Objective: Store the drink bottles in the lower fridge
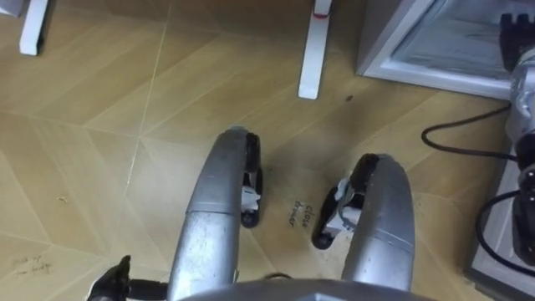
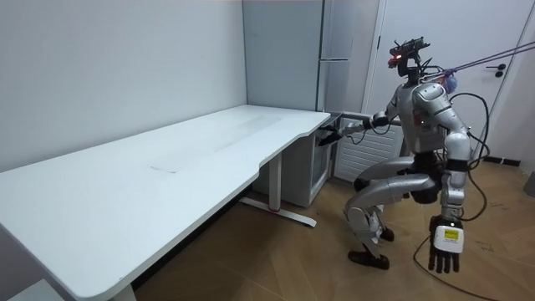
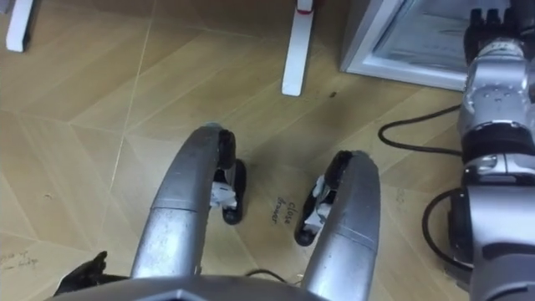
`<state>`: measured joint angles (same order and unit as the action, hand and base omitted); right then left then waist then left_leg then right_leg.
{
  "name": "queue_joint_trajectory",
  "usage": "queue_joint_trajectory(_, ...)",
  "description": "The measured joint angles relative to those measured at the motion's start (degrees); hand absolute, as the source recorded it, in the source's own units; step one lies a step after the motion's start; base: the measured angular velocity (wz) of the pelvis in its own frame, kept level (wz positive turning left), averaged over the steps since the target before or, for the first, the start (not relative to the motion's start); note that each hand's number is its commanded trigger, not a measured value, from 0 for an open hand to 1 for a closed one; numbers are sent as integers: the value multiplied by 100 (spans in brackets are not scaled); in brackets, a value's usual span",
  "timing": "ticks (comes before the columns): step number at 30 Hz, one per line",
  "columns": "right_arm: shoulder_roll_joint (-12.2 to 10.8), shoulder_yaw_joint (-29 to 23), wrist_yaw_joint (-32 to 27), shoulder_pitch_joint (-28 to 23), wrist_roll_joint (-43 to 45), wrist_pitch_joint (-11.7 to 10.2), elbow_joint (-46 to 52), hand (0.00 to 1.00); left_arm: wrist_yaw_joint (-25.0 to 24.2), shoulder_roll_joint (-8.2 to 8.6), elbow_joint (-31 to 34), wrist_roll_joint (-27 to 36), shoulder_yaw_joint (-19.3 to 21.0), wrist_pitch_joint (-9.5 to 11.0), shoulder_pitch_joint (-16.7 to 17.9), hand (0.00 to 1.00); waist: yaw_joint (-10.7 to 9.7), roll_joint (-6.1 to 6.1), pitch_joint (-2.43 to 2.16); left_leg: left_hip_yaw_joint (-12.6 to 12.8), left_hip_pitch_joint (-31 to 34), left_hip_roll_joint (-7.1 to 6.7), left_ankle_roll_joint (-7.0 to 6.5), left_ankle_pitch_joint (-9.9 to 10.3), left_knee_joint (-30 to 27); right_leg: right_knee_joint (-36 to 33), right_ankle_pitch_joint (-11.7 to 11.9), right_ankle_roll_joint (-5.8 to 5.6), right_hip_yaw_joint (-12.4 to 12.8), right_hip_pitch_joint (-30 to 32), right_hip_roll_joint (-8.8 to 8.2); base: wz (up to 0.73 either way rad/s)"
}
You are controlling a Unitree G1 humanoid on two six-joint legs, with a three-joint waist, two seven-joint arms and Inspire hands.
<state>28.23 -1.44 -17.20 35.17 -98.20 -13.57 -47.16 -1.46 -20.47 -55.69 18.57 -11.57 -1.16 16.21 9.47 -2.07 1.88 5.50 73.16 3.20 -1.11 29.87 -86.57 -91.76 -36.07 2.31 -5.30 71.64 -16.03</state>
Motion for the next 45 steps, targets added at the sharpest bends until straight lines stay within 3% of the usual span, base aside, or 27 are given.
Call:
queue_joint_trajectory(5,-2,4,-376,7,13,-79,255,0,-49,-50,-141,-9,34,36,135,0,-11,19,3,-37,19,-25,10,2,4,-4,-42,60,-47,-10,-55,4)
queue_joint_trajectory(11,-3,3,-680,11,11,-159,360,0,-161,-54,-139,-12,33,137,212,0,-42,56,1,-96,16,-107,25,-12,6,-10,-59,29,-95,-80,-195,8)
queue_joint_trajectory(14,-14,-2,-696,11,11,-208,355,0,-164,-54,-149,-10,27,152,212,0,-29,90,21,-103,-5,-193,16,-15,-8,-22,-63,-1,-96,-124,-224,4)
queue_joint_trajectory(20,-67,16,-524,10,10,-278,216,0,-171,-76,-138,-16,-12,113,220,0,45,235,33,-104,-89,-196,-3,-6,-28,-45,-77,-31,-91,-216,-274,2)
queue_joint_trajectory(25,18,264,601,-32,225,49,-958,0,-280,-382,37,5,-171,20,274,0,69,294,60,-231,-439,-189,-19,4,118,156,-116,-43,-285,-700,-274,9)
queue_joint_trajectory(28,71,481,1271,-375,265,476,-1666,0,-285,-522,283,0,-277,1,384,0,112,232,35,-297,-728,-184,44,-30,453,550,-88,-92,-432,-1072,-175,10)
queue_joint_trajectory(29,70,490,1514,-511,454,637,-1949,0,-299,-525,271,8,-288,-9,392,0,94,210,36,-312,-852,-189,95,-72,615,731,-38,-114,-503,-1236,-166,11)
queue_joint_trajectory(30,68,489,1732,-644,635,792,-2272,0,-298,-526,258,97,-287,-24,397,0,70,188,38,-315,-1023,-195,65,-160,795,922,12,-134,-592,-1451,-154,17)
queue_joint_trajectory(31,67,483,1825,-739,678,855,-2384,0,-301,-529,247,142,-279,-41,398,0,48,165,38,-311,-1122,-198,59,-191,893,1015,21,-156,-620,-1565,-152,17)
queue_joint_trajectory(33,69,455,2138,-1031,715,1027,-2698,0,-300,-495,149,219,-154,-15,390,0,30,-16,46,-242,-1520,-198,34,-260,1336,1441,131,-225,-672,-1925,-110,3)
queue_joint_trajectory(36,69,178,2483,-1372,844,1203,-2881,0,-292,-425,-81,213,143,27,339,0,-68,-127,20,-307,-2050,-189,34,-369,1894,2115,337,-241,-802,-2502,55,-5)
queue_joint_trajectory(39,65,-83,2787,-1631,1059,1304,-3090,0,-252,-324,-252,208,435,-1,273,0,-272,-132,2,-405,-2611,-181,37,-451,2452,2831,508,-321,-994,-3179,192,5)
queue_joint_trajectory(45,64,-429,3002,-2339,1753,1496,-3424,0,-128,-156,-276,172,695,10,35,0,-418,-197,-51,-337,-3829,-160,29,-715,3764,4338,974,-451,-1088,-4393,453,-4)
